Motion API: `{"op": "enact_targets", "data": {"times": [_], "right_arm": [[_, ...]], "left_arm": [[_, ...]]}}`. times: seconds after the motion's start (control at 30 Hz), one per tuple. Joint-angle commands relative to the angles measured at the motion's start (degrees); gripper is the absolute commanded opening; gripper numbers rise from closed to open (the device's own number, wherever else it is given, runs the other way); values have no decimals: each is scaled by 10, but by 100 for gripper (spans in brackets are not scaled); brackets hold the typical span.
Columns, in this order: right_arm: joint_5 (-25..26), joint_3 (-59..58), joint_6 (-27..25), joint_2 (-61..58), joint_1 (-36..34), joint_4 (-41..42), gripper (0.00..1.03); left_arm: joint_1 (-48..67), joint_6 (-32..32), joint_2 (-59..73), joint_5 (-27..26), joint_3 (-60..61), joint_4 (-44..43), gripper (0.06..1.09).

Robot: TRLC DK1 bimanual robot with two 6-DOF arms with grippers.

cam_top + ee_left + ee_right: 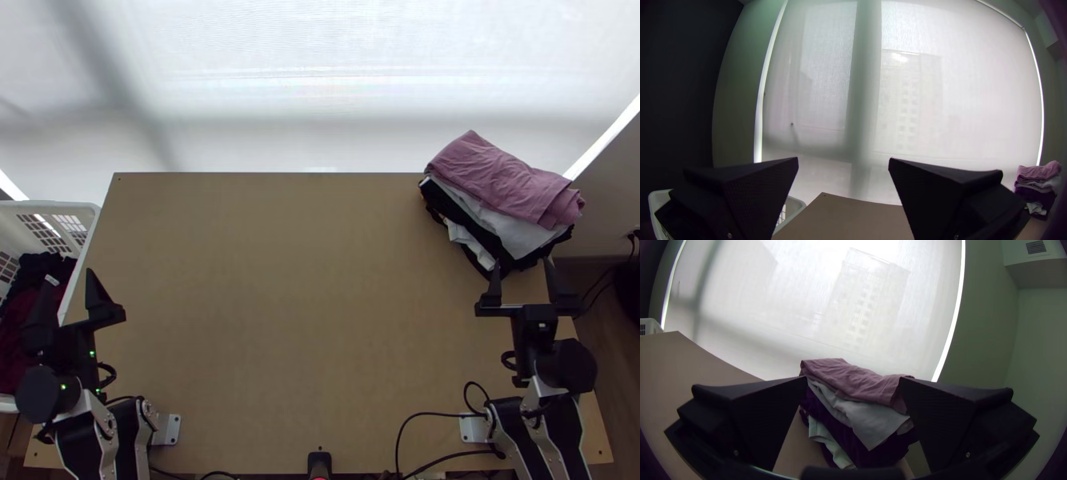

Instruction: Fold the t-shirt

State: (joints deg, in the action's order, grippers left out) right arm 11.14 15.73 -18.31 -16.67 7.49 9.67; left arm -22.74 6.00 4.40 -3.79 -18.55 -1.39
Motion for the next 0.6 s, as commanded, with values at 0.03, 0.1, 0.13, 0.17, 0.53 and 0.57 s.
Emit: {"op": "enact_targets", "data": {"times": [0.03, 0.1, 0.13, 0.17, 0.53, 0.57], "right_arm": [[3, -59, -7, 7, 5, 40, 96], [3, -80, -3, 8, 8, 56, 96], [3, -90, 2, 7, 10, 58, 94], [3, -99, 7, 7, 10, 58, 93], [2, -156, 72, 36, 34, -2, 98], [0, -156, 79, 45, 37, -23, 98]], "left_arm": [[9, -16, -44, -3, 54, -28, 104], [8, -15, -44, -3, 64, -35, 104], [8, -15, -44, -3, 69, -35, 104], [8, -16, -45, -3, 76, -35, 104], [1, -17, -46, 2, 187, -69, 104], [-1, -17, -45, 2, 187, -60, 104]]}}
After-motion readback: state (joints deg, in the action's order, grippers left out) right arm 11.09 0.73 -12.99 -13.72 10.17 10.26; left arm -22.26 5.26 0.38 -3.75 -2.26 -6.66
